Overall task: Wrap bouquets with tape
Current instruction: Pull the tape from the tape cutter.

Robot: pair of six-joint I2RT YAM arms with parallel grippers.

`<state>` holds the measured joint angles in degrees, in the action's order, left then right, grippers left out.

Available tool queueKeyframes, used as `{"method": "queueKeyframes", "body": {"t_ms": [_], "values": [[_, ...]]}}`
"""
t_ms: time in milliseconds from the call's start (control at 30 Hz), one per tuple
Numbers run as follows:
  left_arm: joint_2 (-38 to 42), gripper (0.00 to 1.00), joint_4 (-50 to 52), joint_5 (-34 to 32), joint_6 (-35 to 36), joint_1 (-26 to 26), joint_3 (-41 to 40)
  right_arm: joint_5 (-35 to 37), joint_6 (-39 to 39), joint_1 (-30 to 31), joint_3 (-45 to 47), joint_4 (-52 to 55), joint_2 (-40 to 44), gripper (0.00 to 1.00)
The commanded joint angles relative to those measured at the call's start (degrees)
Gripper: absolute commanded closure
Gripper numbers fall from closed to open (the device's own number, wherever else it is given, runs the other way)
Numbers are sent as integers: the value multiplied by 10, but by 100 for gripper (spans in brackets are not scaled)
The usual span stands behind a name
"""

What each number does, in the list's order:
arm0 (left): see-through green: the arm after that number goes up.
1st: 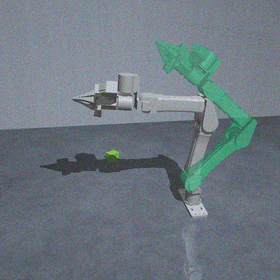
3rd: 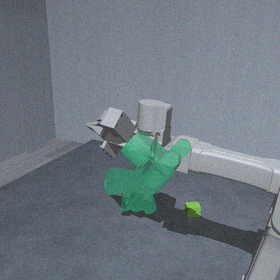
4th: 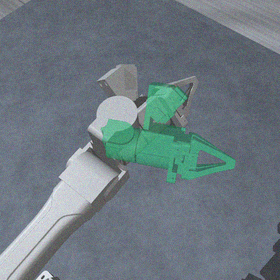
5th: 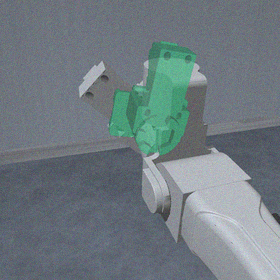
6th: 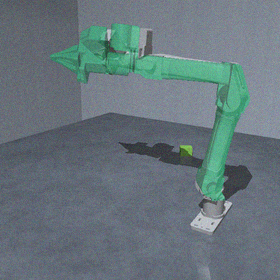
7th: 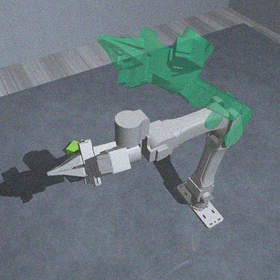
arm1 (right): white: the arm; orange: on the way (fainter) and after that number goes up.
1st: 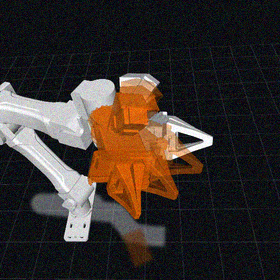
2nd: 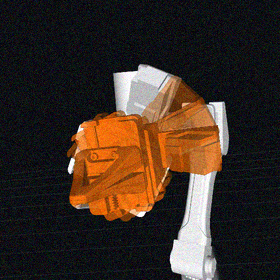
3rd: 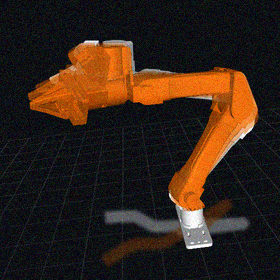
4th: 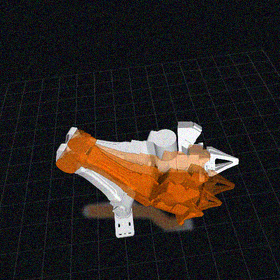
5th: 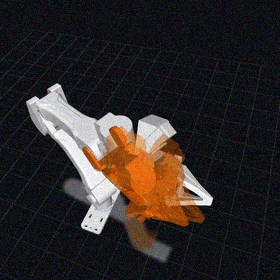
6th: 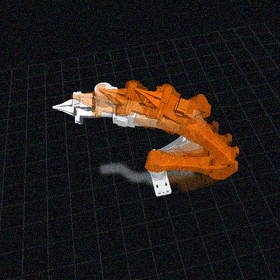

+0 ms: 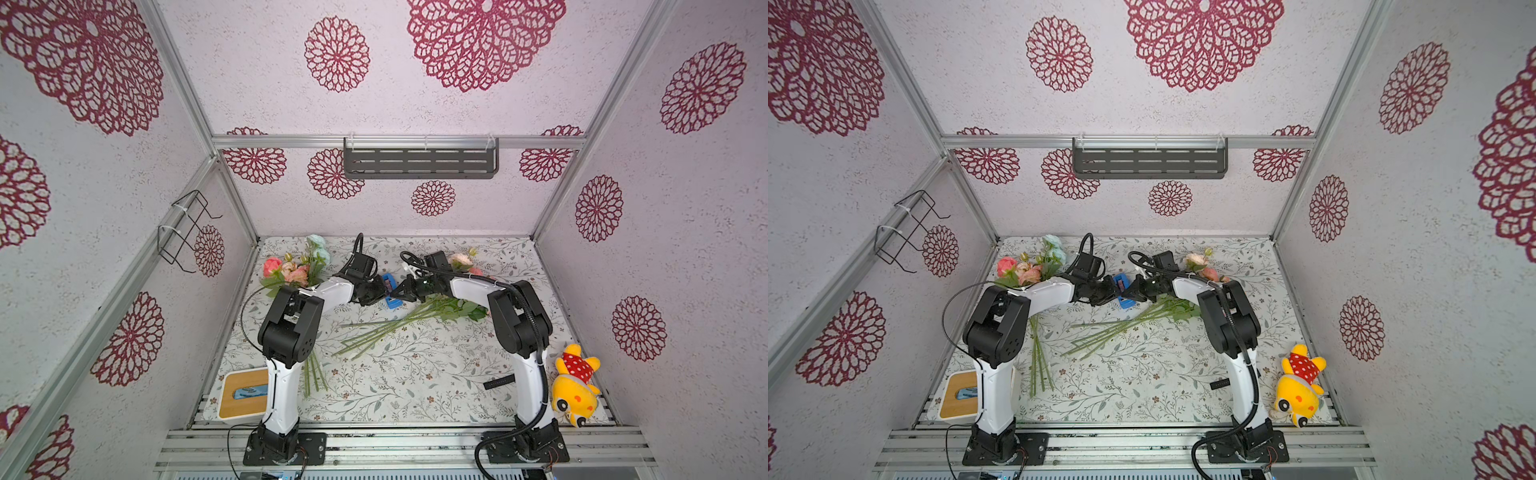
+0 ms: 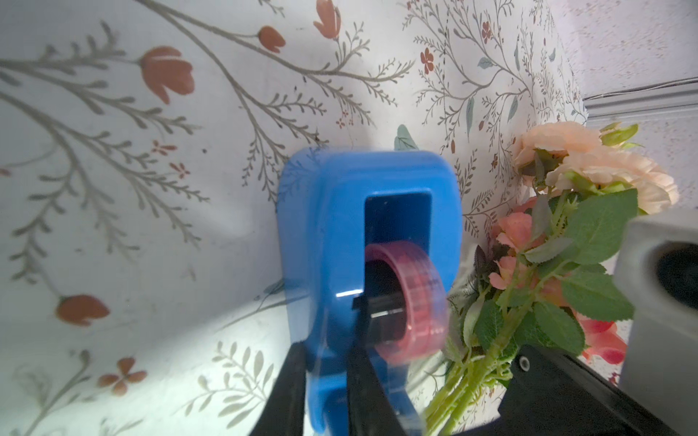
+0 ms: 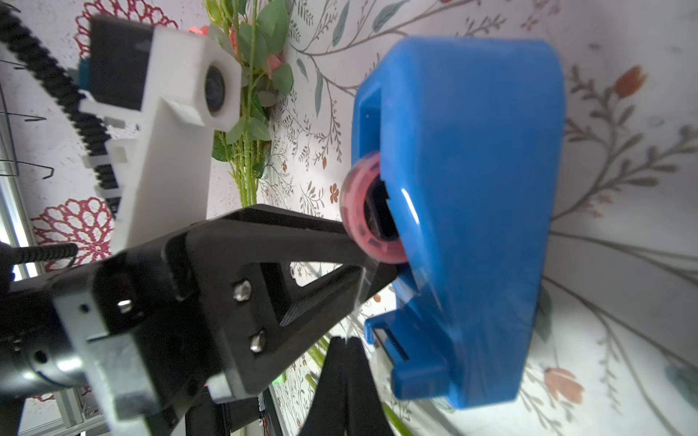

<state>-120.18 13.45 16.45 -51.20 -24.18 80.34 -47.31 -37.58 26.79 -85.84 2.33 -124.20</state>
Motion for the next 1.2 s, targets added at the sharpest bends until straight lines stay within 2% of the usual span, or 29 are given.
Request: {"method": "queueKeyframes", "body": {"t_ms": [0,67,333,433,667,833,933,1167], "values": [[-24,81,34,-19,12,-13,4,-43,-25,-2,16,-28,45,100],[-28,81,55,-28,22,-18,17,-48,-49,-6,39,-64,52,100],[-51,79,124,-60,43,-31,69,-46,-50,-16,28,-45,53,100],[-54,78,135,-69,52,-40,79,-54,-84,-21,39,-83,56,100],[-53,77,151,-78,64,-45,92,-45,-59,-21,22,-36,66,100],[-52,77,156,-85,65,-49,96,-55,-139,-22,83,-136,81,100],[-51,77,153,-82,65,-49,95,-33,-68,-20,61,-39,86,100],[-29,77,146,-80,63,-53,83,-26,-62,-22,99,-25,112,100]]}}
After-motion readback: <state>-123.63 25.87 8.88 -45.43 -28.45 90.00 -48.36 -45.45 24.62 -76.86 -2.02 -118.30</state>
